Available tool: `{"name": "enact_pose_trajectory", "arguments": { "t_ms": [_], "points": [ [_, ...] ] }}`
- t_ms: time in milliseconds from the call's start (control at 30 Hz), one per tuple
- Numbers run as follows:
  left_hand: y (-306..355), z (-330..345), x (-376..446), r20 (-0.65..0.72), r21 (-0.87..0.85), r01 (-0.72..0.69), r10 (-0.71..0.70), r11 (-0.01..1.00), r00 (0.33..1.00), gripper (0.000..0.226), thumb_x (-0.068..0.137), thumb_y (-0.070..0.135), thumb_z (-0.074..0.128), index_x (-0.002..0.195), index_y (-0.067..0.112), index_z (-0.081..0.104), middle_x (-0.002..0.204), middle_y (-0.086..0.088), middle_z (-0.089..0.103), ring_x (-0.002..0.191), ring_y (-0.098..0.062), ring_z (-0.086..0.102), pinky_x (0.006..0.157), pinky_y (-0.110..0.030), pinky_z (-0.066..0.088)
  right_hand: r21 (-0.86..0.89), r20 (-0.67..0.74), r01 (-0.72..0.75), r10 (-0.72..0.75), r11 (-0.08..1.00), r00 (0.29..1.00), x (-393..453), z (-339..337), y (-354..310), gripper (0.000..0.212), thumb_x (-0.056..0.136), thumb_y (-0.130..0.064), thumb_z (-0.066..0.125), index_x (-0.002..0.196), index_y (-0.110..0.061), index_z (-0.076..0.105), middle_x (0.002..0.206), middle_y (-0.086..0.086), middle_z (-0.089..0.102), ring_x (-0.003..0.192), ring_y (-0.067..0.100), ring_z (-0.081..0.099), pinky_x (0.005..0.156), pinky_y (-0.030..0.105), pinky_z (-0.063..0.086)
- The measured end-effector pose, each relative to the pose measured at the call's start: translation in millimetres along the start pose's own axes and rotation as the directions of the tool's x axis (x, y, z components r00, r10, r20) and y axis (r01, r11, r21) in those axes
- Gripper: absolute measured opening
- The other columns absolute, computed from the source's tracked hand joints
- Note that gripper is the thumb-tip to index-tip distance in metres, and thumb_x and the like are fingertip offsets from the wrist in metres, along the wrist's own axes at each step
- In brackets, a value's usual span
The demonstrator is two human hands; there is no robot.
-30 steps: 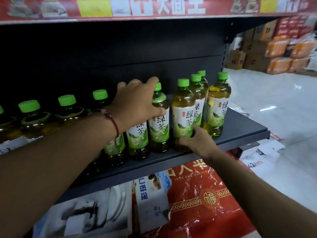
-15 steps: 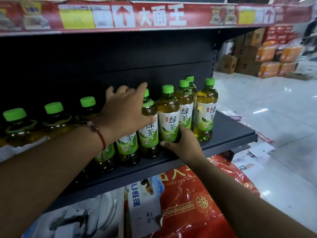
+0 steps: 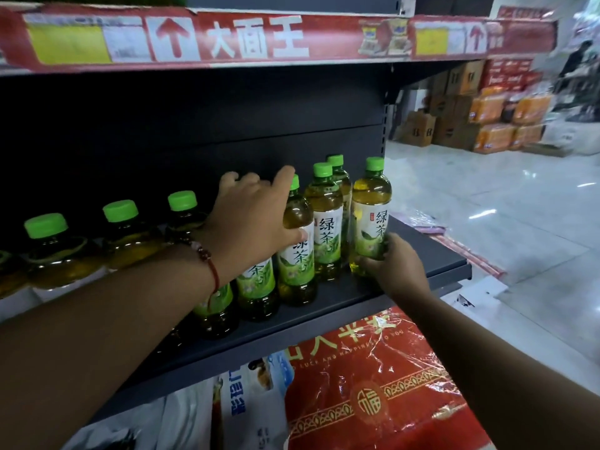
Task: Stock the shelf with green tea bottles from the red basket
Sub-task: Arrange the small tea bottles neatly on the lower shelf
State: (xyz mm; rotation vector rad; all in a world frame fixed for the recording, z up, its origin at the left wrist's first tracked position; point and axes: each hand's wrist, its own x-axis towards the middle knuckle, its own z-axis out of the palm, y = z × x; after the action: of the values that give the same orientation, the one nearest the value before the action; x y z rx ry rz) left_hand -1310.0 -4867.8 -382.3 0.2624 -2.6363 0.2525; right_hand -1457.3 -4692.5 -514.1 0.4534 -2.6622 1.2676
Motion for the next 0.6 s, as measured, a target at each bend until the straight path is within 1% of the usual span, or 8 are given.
{"name": "enact_pose_trajectory", "arguments": {
  "t_ms": [167, 233, 267, 300, 333, 400, 500, 600],
  "points": [
    [0, 3, -1, -0.053, 0.002, -0.008, 0.008, 1.0, 0.999, 0.093, 0.075, 0.067, 0.069, 0.148, 0.023, 0.03, 0.105, -0.001, 0.066, 0.109, -0.025, 0.055, 0.103, -0.043, 0.031, 0.117, -0.019, -0.009, 0.011, 0.993, 1.0, 14, 6, 2, 0.062, 0.078, -0.04, 0.077, 0.13, -0.021, 0.051, 0.124, 0.003, 0.062, 0.111, 0.023, 0.061, 0.091, 0.048, 0.053],
    [-1, 4, -2, -0.058, -0.008, -0.007, 0.007, 1.0, 0.998, 0.095, 0.075, 0.067, 0.069, 0.149, 0.023, 0.029, 0.106, -0.001, 0.066, 0.111, -0.025, 0.055, 0.104, -0.044, 0.03, 0.212, -0.154, 0.018, 0.015, 0.977, 0.988, 1, 9, -3, 0.068, 0.079, -0.042, 0.076, 0.136, -0.019, 0.046, 0.13, 0.001, 0.055, 0.118, 0.02, 0.055, 0.097, 0.045, 0.051],
    [-1, 4, -2, -0.062, -0.013, -0.005, 0.004, 1.0, 0.998, 0.095, 0.075, 0.067, 0.069, 0.149, 0.022, 0.029, 0.106, -0.001, 0.066, 0.111, -0.025, 0.055, 0.105, -0.044, 0.03, 0.244, -0.189, 0.07, -0.024, 0.967, 0.982, -7, 14, -7, 0.066, 0.08, -0.041, 0.075, 0.135, -0.02, 0.046, 0.127, -0.002, 0.054, 0.116, 0.017, 0.054, 0.097, 0.041, 0.051],
    [-2, 5, -2, -0.068, -0.015, -0.004, 0.003, 1.0, 0.998, 0.095, 0.075, 0.067, 0.069, 0.15, 0.022, 0.028, 0.106, -0.001, 0.066, 0.111, -0.025, 0.054, 0.105, -0.044, 0.03, 0.266, -0.146, 0.12, -0.083, 0.956, 0.986, -16, 19, -15, 0.065, 0.079, -0.041, 0.076, 0.134, -0.021, 0.047, 0.124, -0.006, 0.054, 0.114, 0.013, 0.055, 0.096, 0.037, 0.051],
    [-2, 6, -2, -0.074, -0.018, -0.006, 0.004, 1.0, 0.997, 0.096, 0.075, 0.067, 0.069, 0.15, 0.023, 0.028, 0.106, 0.0, 0.066, 0.112, -0.025, 0.054, 0.105, -0.044, 0.03, 0.271, -0.051, 0.155, -0.146, 0.95, 0.988, -21, 25, -23, 0.066, 0.078, -0.042, 0.076, 0.134, -0.023, 0.047, 0.124, -0.008, 0.056, 0.113, 0.01, 0.056, 0.095, 0.036, 0.052],
    [-2, 6, -2, -0.072, -0.028, -0.008, 0.006, 1.0, 0.997, 0.095, 0.075, 0.067, 0.069, 0.15, 0.023, 0.028, 0.108, -0.001, 0.067, 0.113, -0.025, 0.053, 0.105, -0.044, 0.03, 0.245, 0.092, 0.181, -0.209, 0.952, 0.974, -20, 38, -32, 0.067, 0.074, -0.043, 0.077, 0.132, -0.026, 0.049, 0.123, -0.01, 0.061, 0.113, 0.009, 0.059, 0.095, 0.038, 0.053],
    [-2, 5, -4, -0.067, -0.036, 0.0, -0.002, 0.999, 0.998, 0.095, 0.075, 0.065, 0.07, 0.15, 0.022, 0.028, 0.11, -0.002, 0.066, 0.114, -0.026, 0.052, 0.105, -0.044, 0.029, 0.176, 0.112, 0.2, -0.222, 0.964, 0.969, -9, 36, -39, 0.052, 0.076, -0.039, 0.079, 0.121, -0.026, 0.056, 0.114, -0.008, 0.068, 0.103, 0.01, 0.065, 0.089, 0.041, 0.057],
    [-3, 3, -3, -0.054, -0.04, 0.0, -0.002, 0.999, 0.999, 0.095, 0.076, 0.064, 0.071, 0.15, 0.022, 0.029, 0.109, -0.003, 0.066, 0.114, -0.026, 0.052, 0.105, -0.043, 0.029, 0.123, 0.156, 0.225, -0.243, 0.967, 0.957, -6, 21, -37, 0.047, 0.076, -0.033, 0.079, 0.117, -0.02, 0.061, 0.11, -0.006, 0.07, 0.098, 0.013, 0.066, 0.086, 0.037, 0.057]
  ]
}}
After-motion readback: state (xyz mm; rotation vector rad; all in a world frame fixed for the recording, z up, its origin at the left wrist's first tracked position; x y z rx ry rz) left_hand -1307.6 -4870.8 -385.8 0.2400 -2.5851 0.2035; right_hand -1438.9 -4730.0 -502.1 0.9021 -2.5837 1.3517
